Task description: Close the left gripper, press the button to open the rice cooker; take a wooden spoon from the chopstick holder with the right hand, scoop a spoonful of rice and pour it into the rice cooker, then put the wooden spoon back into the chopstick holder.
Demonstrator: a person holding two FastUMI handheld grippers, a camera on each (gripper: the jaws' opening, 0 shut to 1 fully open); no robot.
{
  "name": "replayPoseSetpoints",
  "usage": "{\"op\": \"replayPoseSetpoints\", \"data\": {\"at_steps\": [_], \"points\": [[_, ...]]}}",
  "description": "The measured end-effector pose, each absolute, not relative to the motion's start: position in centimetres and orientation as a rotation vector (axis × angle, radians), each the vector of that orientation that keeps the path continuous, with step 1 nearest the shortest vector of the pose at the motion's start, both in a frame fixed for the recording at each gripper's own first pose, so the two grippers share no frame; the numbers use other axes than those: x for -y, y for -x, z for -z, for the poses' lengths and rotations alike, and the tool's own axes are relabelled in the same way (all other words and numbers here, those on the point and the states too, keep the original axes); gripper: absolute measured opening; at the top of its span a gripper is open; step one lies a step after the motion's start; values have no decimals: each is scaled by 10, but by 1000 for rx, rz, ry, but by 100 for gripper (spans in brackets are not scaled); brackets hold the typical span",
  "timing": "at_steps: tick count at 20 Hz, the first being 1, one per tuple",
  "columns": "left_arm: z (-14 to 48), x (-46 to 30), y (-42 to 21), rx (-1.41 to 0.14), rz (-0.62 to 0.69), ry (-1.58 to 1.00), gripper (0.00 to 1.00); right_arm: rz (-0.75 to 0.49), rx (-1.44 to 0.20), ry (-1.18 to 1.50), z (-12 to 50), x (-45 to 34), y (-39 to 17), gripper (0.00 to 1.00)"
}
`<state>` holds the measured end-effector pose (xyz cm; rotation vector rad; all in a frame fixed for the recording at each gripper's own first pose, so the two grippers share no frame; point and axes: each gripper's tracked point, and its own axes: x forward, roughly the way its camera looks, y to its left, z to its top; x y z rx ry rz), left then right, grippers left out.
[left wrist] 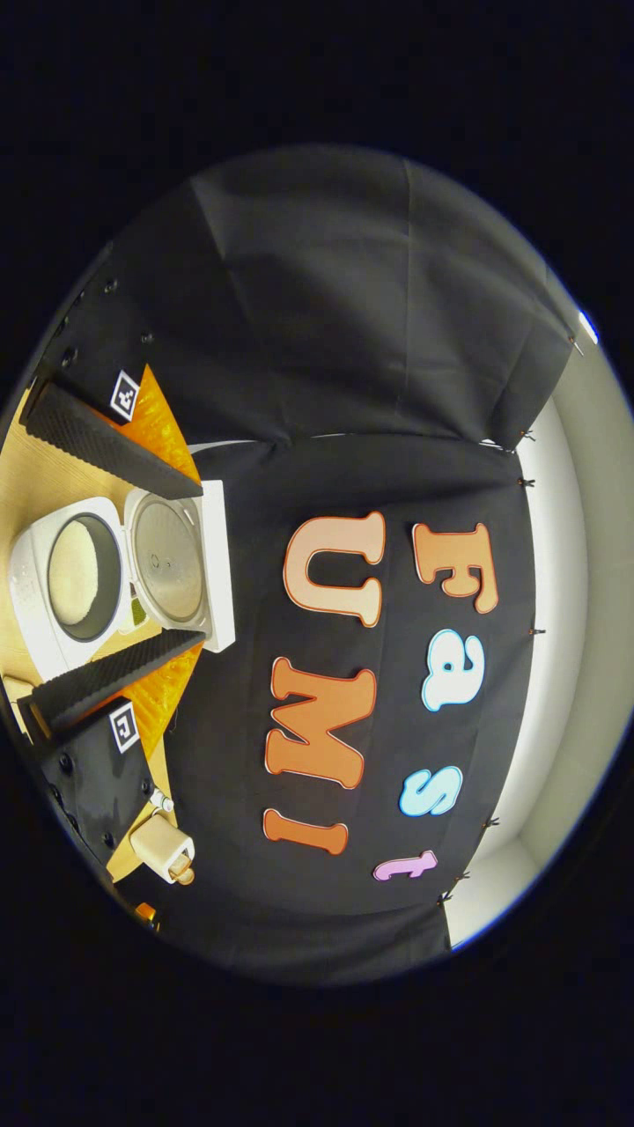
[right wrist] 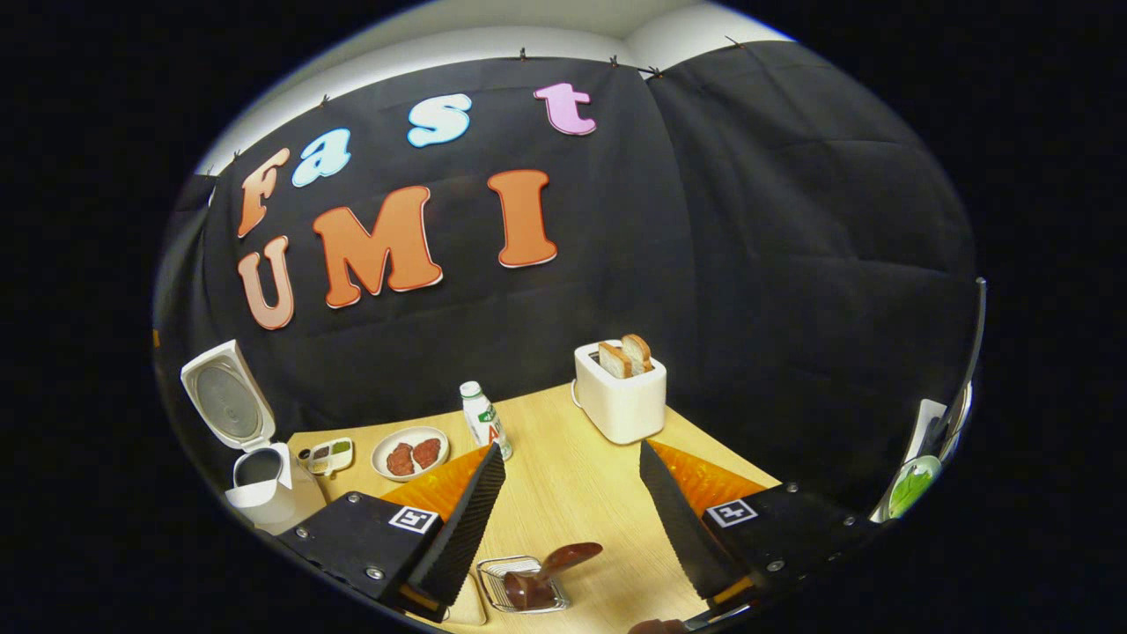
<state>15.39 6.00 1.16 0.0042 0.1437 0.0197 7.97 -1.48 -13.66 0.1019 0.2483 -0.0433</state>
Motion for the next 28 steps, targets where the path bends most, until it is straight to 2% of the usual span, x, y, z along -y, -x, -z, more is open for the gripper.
{"op": "replayPoseSetpoints", "data": {"at_steps": [6,11,20,24,28], "points": [[-40,-48,-231,-201,56,25,100,-22,-161,82,98,-7,-70,95],[-45,-46,-291,-304,76,29,100,-26,-167,183,106,-10,-61,95],[27,-68,-356,-551,43,-56,100,-10,-176,166,106,-8,-57,95],[64,-72,-372,-624,28,4,100,-2,-182,129,108,-6,-56,95],[71,-77,-368,-613,34,45,100,0,-191,129,110,-5,-54,95]]}}
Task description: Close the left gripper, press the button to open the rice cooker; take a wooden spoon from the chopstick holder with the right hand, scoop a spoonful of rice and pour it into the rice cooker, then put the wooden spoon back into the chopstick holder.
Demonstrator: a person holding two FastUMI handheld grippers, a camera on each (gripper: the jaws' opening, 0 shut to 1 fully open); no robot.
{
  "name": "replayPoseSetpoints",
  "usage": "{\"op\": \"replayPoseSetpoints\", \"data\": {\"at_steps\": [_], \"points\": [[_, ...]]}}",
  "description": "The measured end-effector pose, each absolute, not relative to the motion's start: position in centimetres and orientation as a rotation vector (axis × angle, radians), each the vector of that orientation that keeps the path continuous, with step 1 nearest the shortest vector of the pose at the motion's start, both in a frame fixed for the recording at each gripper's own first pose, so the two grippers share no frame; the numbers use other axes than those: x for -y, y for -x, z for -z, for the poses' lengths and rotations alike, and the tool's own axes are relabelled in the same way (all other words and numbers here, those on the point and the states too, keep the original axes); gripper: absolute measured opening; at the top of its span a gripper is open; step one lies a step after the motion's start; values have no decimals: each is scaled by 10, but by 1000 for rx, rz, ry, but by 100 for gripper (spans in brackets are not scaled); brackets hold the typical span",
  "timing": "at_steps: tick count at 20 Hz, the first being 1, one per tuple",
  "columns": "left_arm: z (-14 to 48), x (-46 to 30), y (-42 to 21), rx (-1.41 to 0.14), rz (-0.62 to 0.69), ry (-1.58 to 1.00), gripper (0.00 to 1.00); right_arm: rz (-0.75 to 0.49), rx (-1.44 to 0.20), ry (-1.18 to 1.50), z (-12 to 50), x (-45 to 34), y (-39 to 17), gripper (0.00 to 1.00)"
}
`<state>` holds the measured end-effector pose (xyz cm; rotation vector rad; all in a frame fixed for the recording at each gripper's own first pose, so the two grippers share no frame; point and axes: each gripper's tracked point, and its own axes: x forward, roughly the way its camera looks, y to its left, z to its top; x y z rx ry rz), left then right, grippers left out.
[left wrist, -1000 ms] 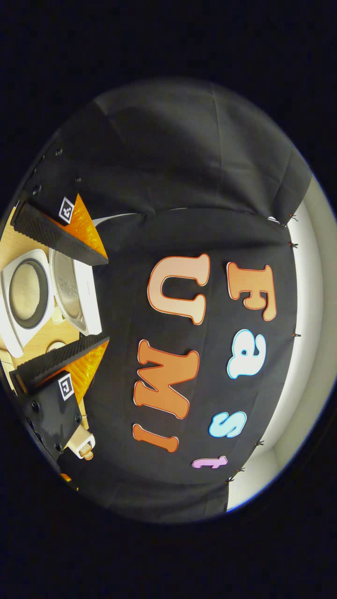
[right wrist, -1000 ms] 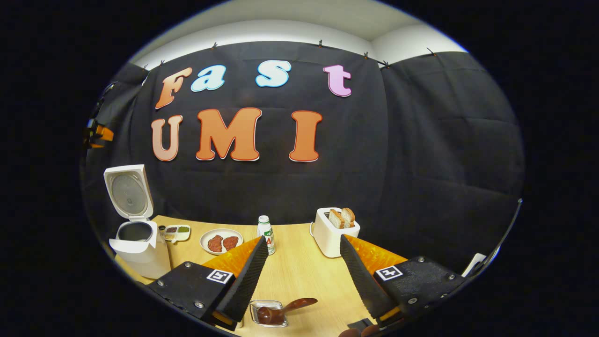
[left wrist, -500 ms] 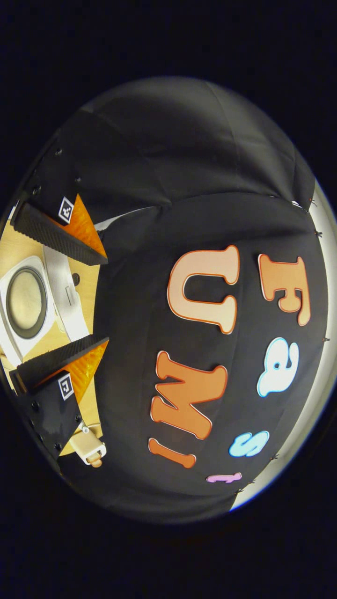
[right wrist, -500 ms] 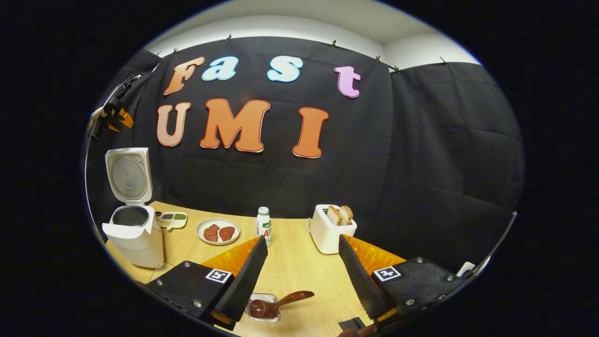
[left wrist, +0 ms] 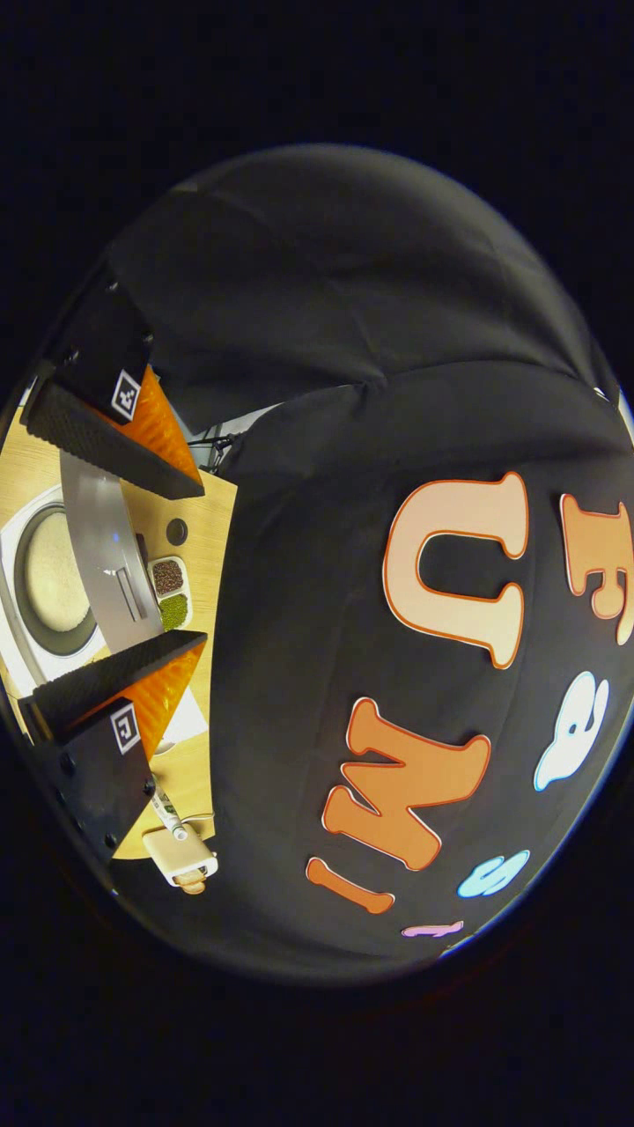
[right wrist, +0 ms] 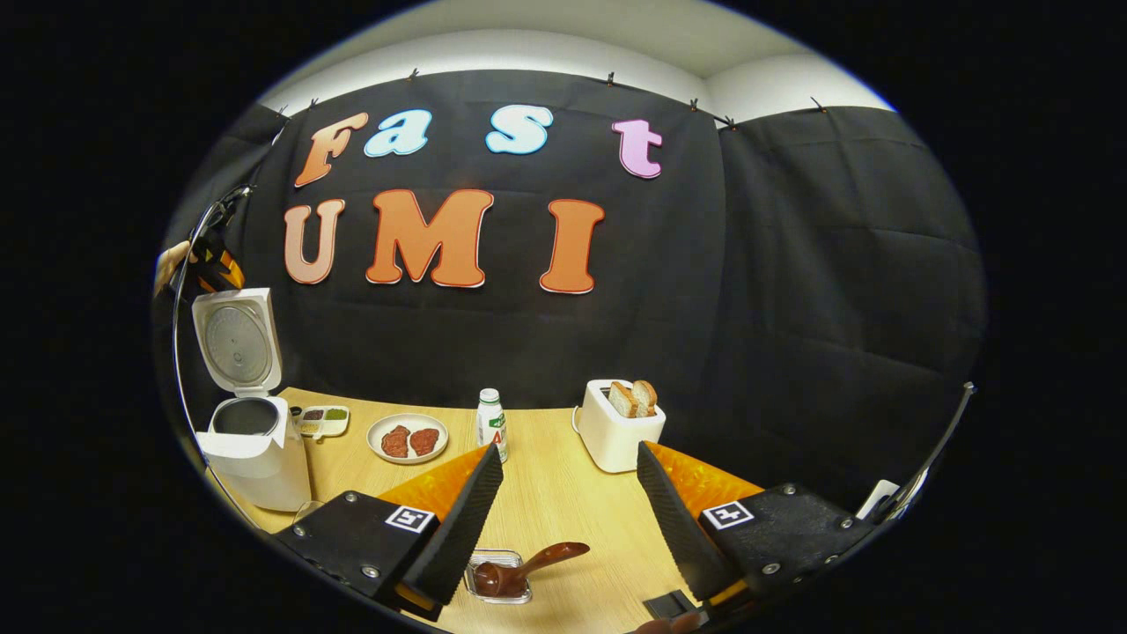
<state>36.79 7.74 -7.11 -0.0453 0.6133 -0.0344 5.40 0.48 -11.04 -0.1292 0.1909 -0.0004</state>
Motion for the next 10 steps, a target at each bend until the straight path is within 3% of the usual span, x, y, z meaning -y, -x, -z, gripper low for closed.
{"op": "replayPoseSetpoints", "data": {"at_steps": [10], "points": [[102,-43,-281,-646,103,78,100,-97,-138,116,95,-37,-48,95]]}}
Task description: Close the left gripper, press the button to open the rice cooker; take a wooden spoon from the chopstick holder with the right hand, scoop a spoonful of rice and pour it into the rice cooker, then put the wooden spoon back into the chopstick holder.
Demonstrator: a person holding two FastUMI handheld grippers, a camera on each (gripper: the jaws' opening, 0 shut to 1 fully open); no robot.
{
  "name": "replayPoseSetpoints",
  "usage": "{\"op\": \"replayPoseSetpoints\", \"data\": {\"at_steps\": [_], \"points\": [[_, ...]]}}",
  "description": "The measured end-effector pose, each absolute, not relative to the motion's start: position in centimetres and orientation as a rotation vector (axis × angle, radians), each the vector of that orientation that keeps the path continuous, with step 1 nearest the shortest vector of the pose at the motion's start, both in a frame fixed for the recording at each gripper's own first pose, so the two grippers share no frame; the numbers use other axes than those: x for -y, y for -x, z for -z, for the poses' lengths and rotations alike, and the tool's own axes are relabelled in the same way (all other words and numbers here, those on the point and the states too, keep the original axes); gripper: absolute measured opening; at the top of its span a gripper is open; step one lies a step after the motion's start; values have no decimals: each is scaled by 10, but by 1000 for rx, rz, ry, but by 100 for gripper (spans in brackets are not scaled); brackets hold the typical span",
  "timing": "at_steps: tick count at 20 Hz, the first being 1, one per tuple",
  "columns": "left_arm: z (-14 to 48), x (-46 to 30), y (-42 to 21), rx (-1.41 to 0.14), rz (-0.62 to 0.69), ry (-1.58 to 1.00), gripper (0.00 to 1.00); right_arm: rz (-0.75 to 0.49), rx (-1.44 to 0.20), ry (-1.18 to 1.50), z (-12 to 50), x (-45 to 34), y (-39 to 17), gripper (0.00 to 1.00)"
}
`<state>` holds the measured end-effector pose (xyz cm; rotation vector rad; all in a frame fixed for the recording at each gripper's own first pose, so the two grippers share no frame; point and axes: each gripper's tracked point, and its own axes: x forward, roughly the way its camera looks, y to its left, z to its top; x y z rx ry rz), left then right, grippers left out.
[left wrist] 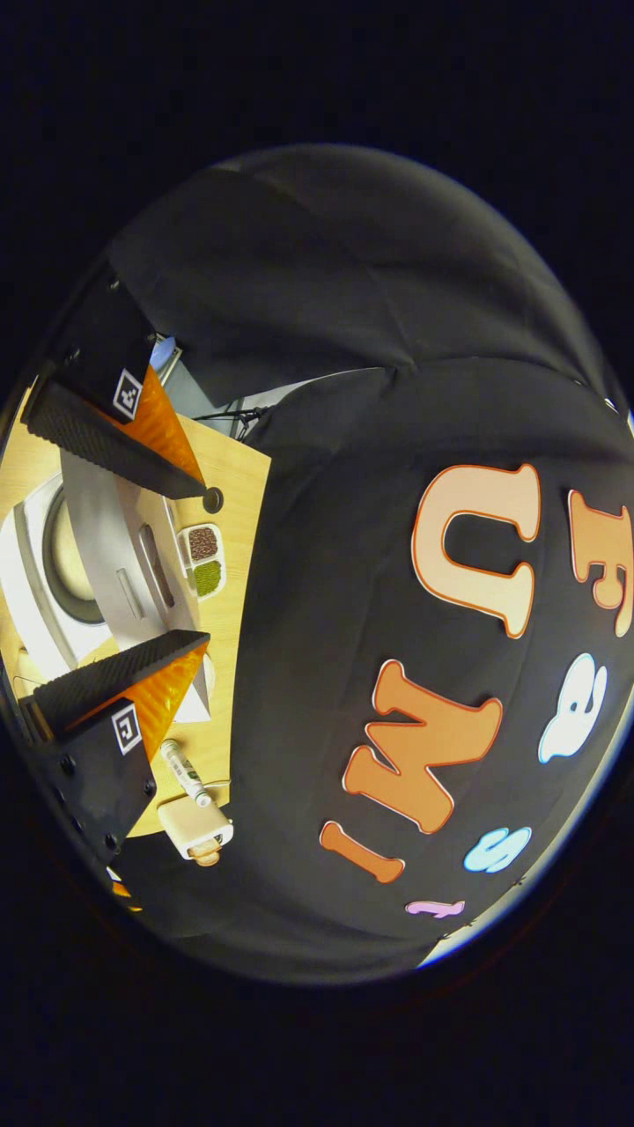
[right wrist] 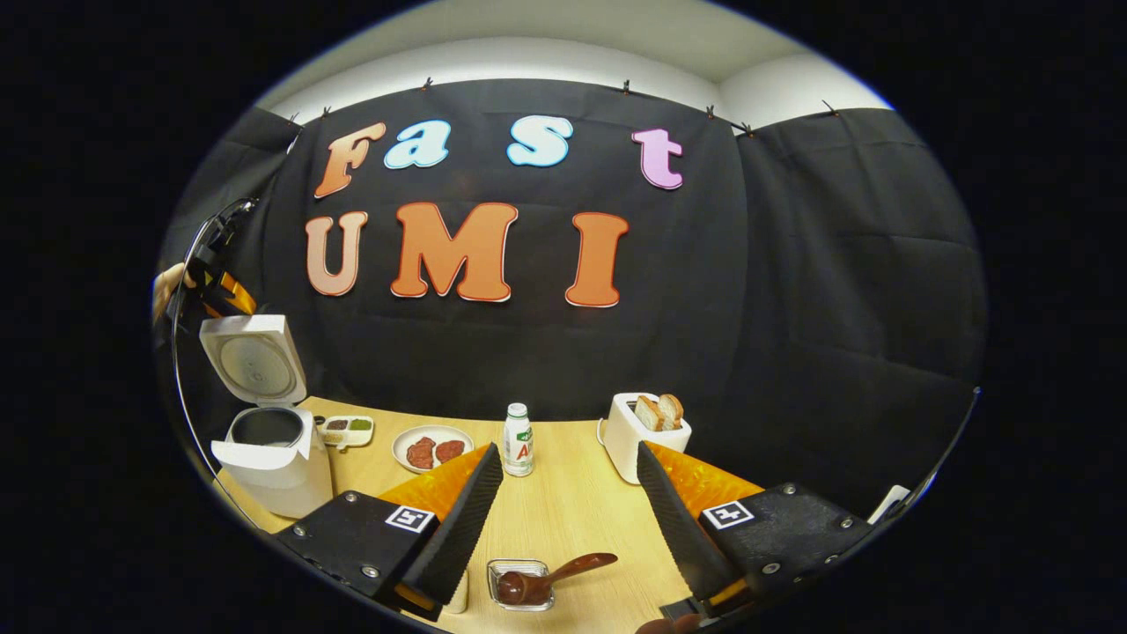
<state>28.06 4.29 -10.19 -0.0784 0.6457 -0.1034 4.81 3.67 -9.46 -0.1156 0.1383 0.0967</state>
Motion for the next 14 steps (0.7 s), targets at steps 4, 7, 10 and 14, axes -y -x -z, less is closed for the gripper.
{"op": "replayPoseSetpoints", "data": {"at_steps": [4,7,10,14], "points": [[140,-28,-233,-658,94,106,100,-157,-116,112,90,-58,-43,95],[185,-19,-193,-683,75,93,100,-190,-122,133,97,-65,-38,95],[221,-16,-171,-678,52,44,100,-211,-138,144,104,-67,-35,95],[242,-15,-157,-647,18,53,100,-214,-165,128,114,-60,-34,95]]}}
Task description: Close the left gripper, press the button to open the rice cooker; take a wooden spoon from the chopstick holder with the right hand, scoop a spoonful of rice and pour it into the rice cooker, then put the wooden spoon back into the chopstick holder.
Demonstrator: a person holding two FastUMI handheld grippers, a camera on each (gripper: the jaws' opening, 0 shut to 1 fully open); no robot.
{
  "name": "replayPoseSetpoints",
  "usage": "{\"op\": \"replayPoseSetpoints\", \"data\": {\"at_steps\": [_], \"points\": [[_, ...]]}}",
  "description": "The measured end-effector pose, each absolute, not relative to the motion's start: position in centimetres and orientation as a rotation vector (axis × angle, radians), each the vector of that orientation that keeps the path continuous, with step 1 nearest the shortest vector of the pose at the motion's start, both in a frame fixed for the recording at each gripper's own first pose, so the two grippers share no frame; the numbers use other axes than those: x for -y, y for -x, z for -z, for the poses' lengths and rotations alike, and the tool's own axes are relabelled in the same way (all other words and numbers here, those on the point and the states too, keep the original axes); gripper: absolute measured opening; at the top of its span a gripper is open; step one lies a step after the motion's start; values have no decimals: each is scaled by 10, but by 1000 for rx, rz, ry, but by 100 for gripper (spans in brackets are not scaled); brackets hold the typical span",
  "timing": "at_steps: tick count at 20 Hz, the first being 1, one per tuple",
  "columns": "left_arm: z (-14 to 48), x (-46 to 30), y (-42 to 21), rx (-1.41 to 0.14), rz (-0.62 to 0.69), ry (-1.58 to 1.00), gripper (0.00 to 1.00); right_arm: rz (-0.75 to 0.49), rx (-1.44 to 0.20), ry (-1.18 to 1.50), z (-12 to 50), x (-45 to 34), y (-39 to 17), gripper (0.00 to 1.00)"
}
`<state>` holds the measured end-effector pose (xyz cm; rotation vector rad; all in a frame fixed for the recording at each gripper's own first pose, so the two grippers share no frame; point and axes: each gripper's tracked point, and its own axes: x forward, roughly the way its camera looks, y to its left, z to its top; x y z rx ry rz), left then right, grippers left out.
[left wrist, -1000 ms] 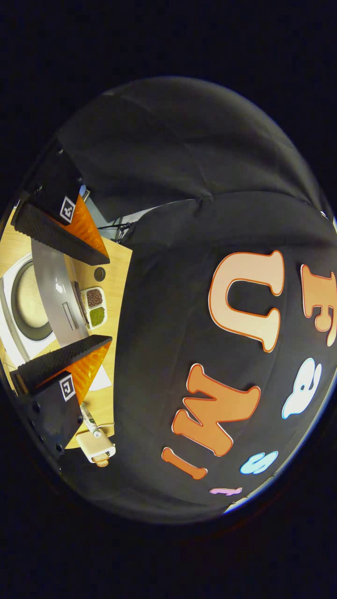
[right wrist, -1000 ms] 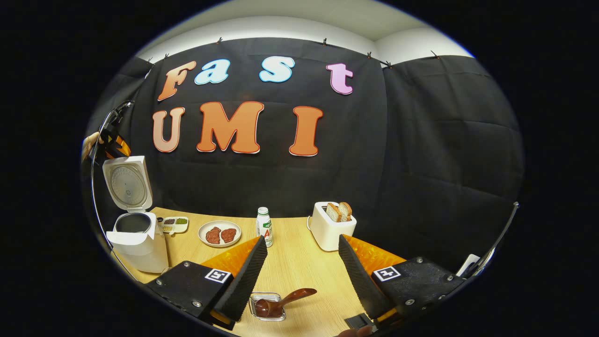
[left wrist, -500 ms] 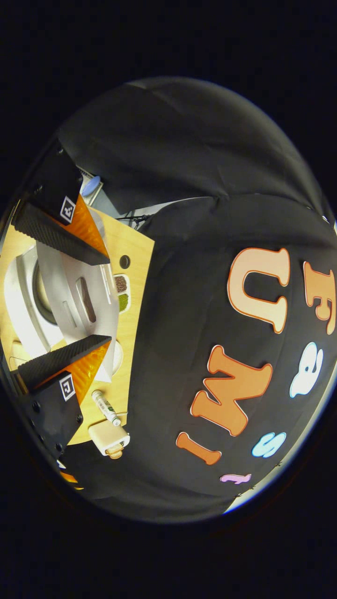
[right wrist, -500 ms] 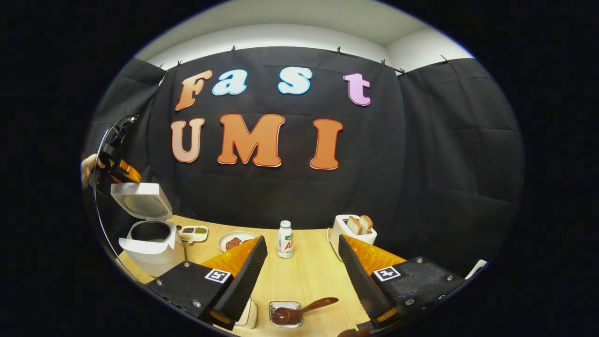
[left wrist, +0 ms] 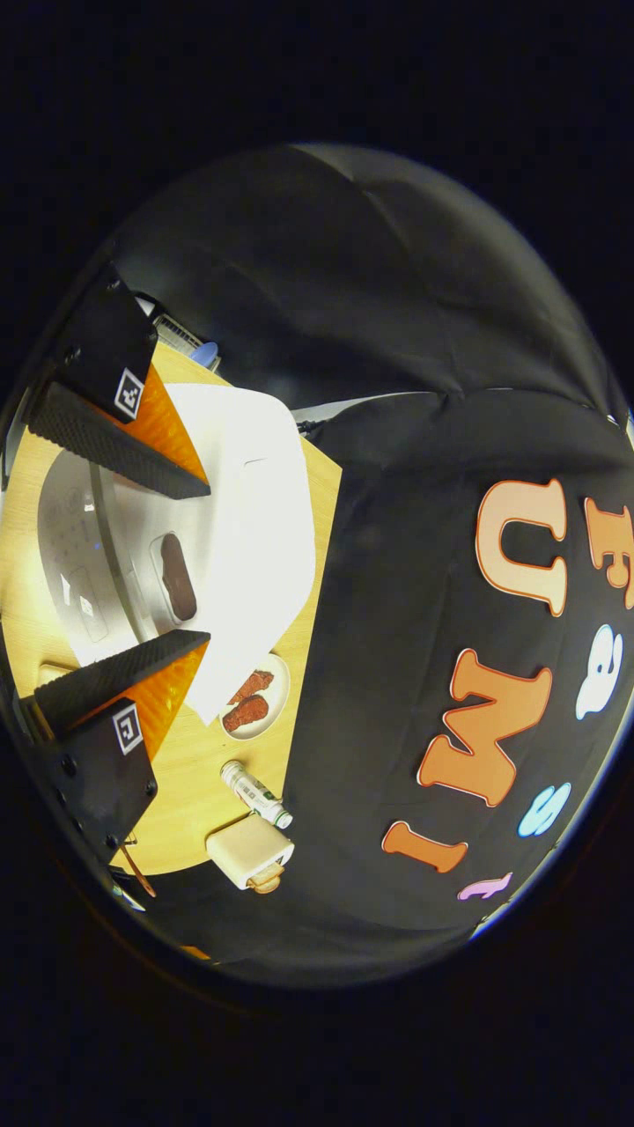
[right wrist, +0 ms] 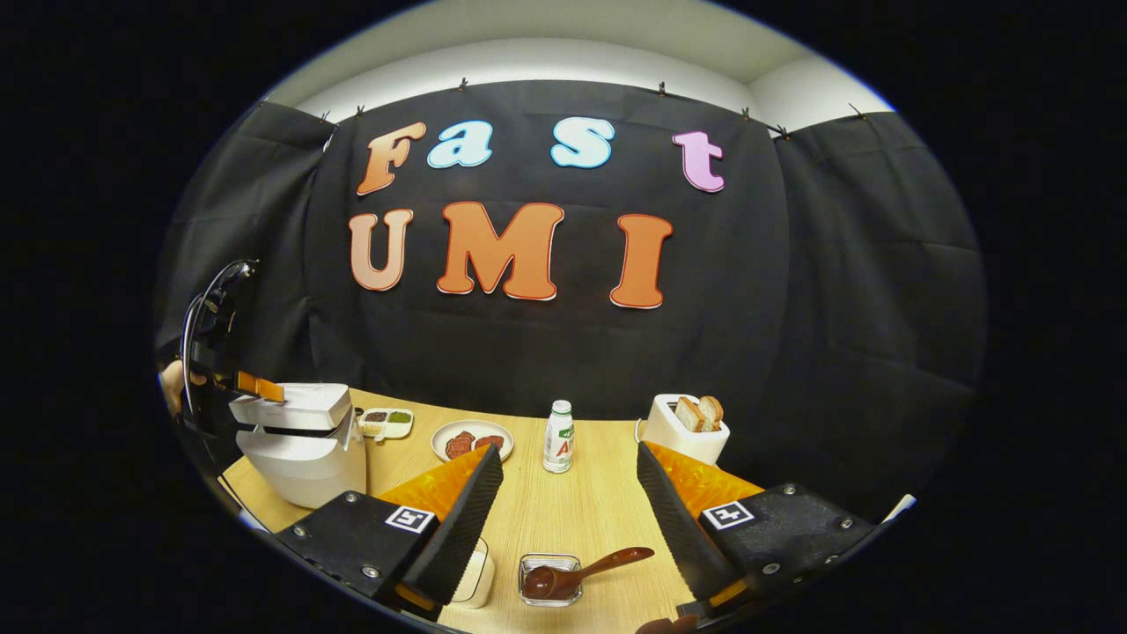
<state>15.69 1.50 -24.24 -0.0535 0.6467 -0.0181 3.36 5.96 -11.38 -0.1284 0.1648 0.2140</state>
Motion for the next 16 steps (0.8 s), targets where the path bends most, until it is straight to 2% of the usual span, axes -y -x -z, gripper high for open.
{"op": "replayPoseSetpoints", "data": {"at_steps": [4,7,12,13,15,16], "points": [[275,-19,-140,-679,-7,76,100,-201,-191,128,123,-50,-31,95],[290,-19,-139,-658,-17,-16,100,-191,-202,129,125,-45,-31,95],[283,-12,-142,-614,-22,-80,100,-178,-196,100,124,-40,-30,95],[283,-8,-145,-606,-13,-88,100,-172,-188,90,121,-38,-30,99],[274,-2,-140,-605,6,-32,100,-158,-168,67,112,-34,-29,99],[266,-2,-138,-599,8,-1,100,-150,-158,60,107,-32,-28,95]]}}
